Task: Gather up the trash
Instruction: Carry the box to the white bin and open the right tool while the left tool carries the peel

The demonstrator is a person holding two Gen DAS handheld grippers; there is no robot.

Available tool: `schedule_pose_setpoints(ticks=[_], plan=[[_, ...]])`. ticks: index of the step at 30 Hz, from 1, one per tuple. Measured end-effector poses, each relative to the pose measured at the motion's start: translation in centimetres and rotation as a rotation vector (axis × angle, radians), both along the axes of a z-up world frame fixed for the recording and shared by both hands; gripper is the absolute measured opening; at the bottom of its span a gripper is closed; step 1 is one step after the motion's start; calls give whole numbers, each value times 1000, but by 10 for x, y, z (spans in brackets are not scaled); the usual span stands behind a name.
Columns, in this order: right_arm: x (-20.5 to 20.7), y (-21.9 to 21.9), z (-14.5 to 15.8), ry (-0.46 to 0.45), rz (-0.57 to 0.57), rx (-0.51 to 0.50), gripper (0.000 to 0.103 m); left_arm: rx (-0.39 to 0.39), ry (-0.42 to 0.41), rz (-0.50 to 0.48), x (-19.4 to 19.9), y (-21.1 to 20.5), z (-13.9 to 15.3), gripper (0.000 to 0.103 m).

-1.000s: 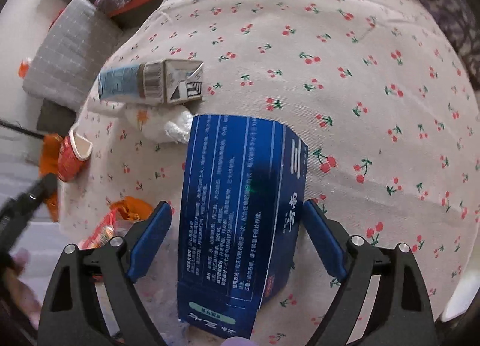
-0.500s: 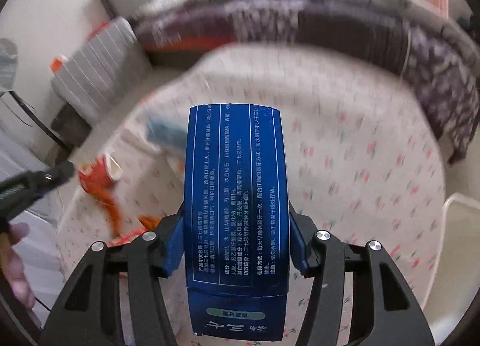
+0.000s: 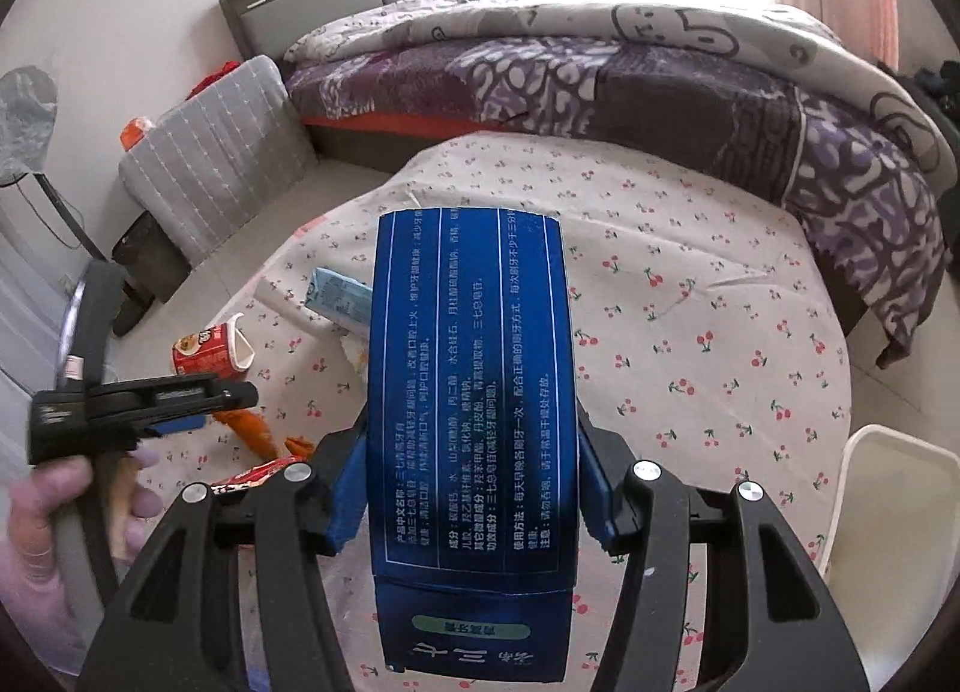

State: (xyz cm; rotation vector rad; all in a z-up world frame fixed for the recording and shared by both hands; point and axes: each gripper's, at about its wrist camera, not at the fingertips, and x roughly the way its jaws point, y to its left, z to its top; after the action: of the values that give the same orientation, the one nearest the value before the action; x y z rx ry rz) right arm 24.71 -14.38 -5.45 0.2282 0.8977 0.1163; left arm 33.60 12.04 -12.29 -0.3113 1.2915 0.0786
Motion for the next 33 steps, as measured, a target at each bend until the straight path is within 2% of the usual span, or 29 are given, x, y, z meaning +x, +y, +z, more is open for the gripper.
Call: schedule_pose_setpoints(ticks=[3,4,5,7,8,9,13,18,25,28,33], plan=[[2,-3,-2,10,-4,7,56,12,75,56,6,4,-15,71],[3,-3,-2,12,-3,7,56,-5,98,65,7,4,-21,67],[3,-3,-2,14,-1,6,56,14,99,64,7,3,-21,64],[4,-5,-1,18,0,9,56,38,75,33,7,-2,-17,35],[5,-5,-1,19,-1,15,56,21,66,22,6,-3,-15,28],[4,-5,-1,18,-2,18,56,-2,56,9,5,-5,-14,26],[3,-6,2,10,-7,29,56,-12,-19,-46,-2,-11,1,24],[-2,-10,9,-13,-19,25,56,-41,-132,-68,-10,-15,31,21],[-14,-23,23,-64,-55,8,56,-21,-314,-102,-22,-38,77,20],[-20,-31,30,-84,-70,-8,56,-26,-365,-122,-30,-50,91,20],[-31,-47,40,-107,-97,-25,56,-55,-398,-154,-37,-66,100,19]])
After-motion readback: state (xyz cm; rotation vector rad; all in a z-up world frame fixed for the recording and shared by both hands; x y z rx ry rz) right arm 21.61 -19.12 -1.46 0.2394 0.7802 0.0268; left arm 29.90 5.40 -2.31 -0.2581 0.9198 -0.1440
